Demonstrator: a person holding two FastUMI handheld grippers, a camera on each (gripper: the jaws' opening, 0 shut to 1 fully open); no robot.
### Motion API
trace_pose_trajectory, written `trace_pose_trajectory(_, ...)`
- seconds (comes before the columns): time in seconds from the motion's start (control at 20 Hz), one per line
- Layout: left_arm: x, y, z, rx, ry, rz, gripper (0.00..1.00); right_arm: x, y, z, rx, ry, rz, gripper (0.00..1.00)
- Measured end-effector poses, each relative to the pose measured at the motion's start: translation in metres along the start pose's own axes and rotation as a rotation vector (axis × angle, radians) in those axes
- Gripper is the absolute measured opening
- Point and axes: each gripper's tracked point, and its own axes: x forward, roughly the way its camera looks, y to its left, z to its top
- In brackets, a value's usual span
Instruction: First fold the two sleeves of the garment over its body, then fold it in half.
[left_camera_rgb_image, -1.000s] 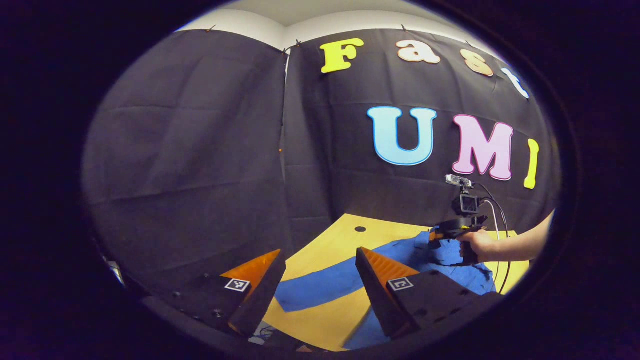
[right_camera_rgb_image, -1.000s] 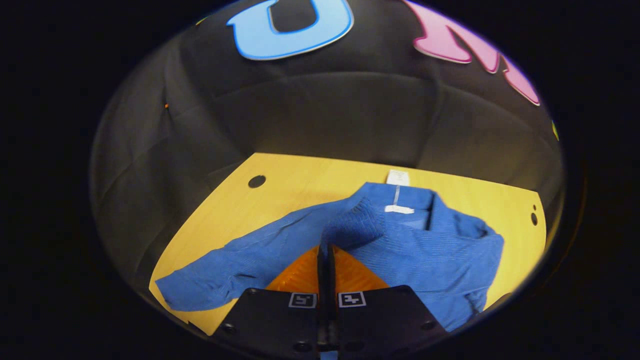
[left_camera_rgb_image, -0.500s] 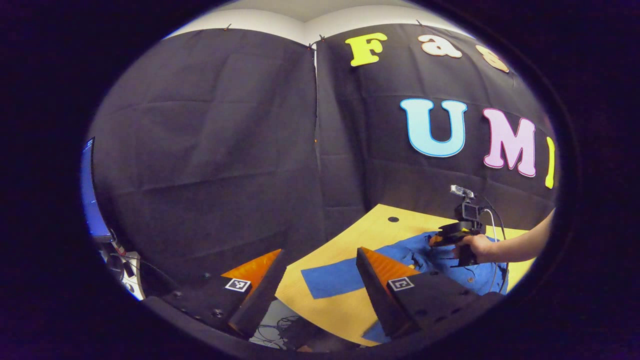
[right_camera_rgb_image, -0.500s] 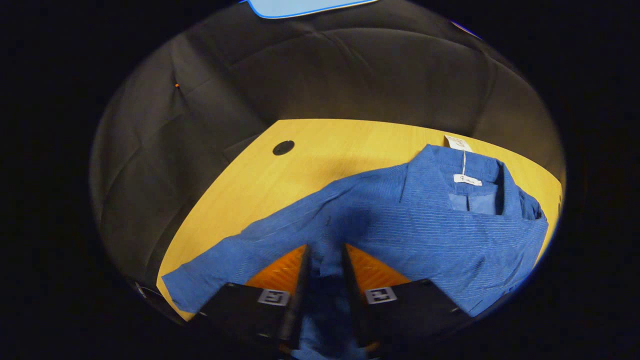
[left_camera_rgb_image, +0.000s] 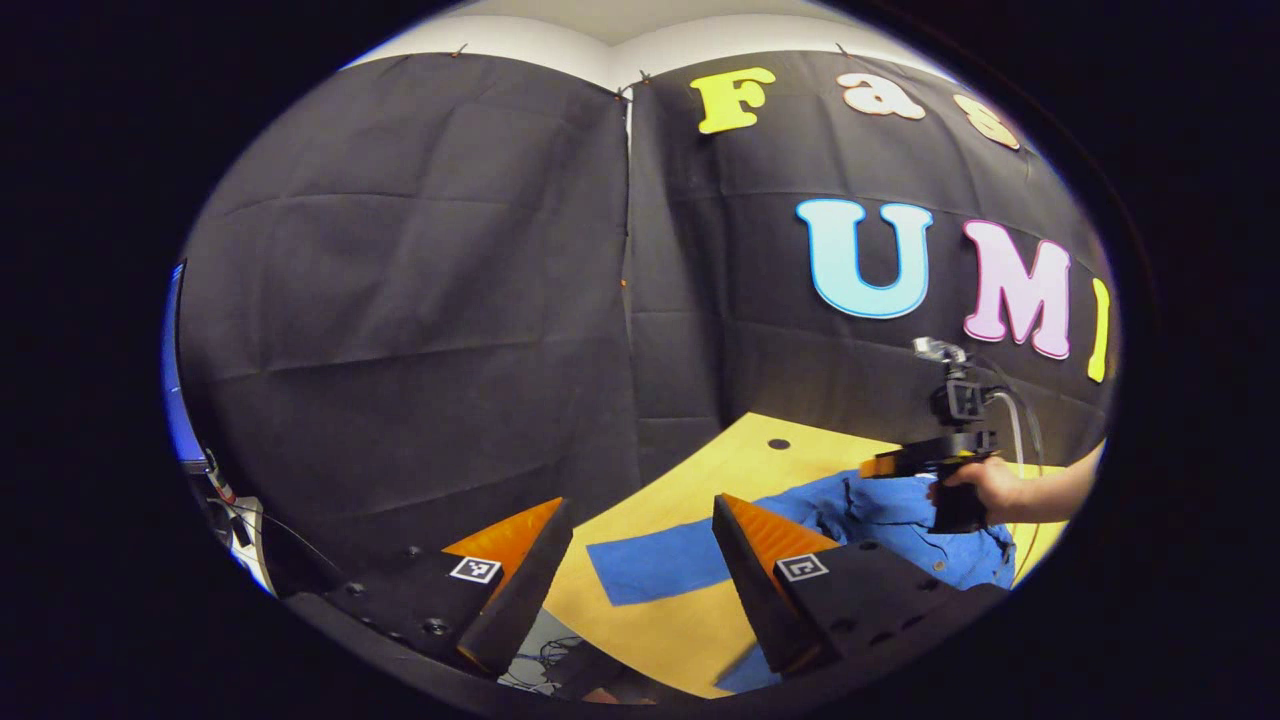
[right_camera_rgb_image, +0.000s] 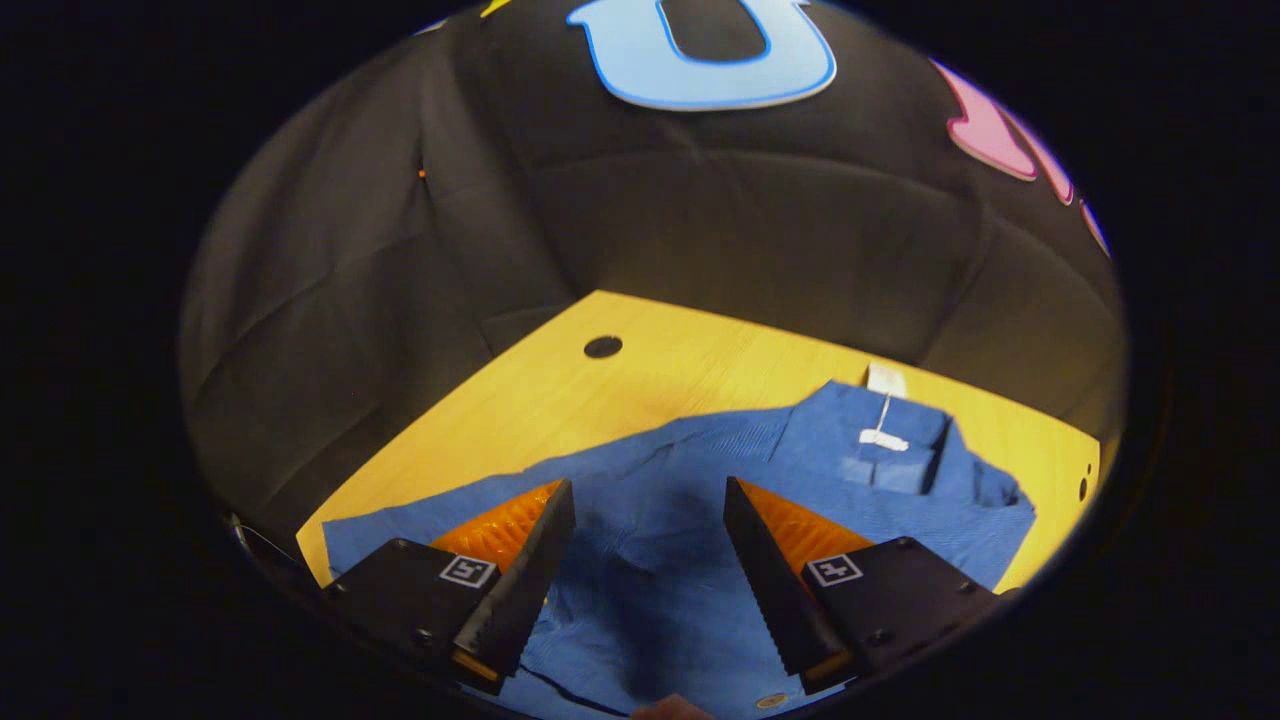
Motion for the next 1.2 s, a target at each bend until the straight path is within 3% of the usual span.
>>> trace_pose_trajectory(0.2, 0.052, 0.001, -0.039, -0.042, 0.083, -0.030, 0.82, -0.095, 0.013, 0.023, 0.026, -0.156, 0.018, 0.96)
trace_pose_trajectory(0.35, 0.091, 0.005, -0.087, -0.088, 0.236, -0.024, 0.83, -0.172, 0.013, 0.036, 0.062, -0.252, 0.052, 0.96)
trace_pose_trajectory(0.45, 0.117, 0.004, -0.117, -0.132, 0.348, -0.020, 0.85, -0.214, 0.003, 0.030, 0.073, -0.263, 0.071, 0.95)
trace_pose_trajectory(0.6, 0.149, 0.016, -0.160, -0.154, 0.452, 0.038, 0.85, -0.259, -0.026, 0.004, 0.049, -0.244, 0.040, 0.95)
trace_pose_trajectory(0.75, 0.167, 0.020, -0.176, -0.160, 0.491, 0.052, 0.85, -0.284, -0.061, -0.026, 0.051, -0.206, -0.050, 0.95)
trace_pose_trajectory(0.95, 0.186, 0.016, -0.180, -0.115, 0.495, 0.039, 0.85, -0.306, -0.084, -0.036, 0.121, -0.187, -0.110, 0.95)
trace_pose_trajectory(1.2, 0.197, 0.007, -0.198, -0.117, 0.545, 0.034, 0.85, -0.310, -0.083, -0.017, 0.149, -0.222, -0.110, 0.95)
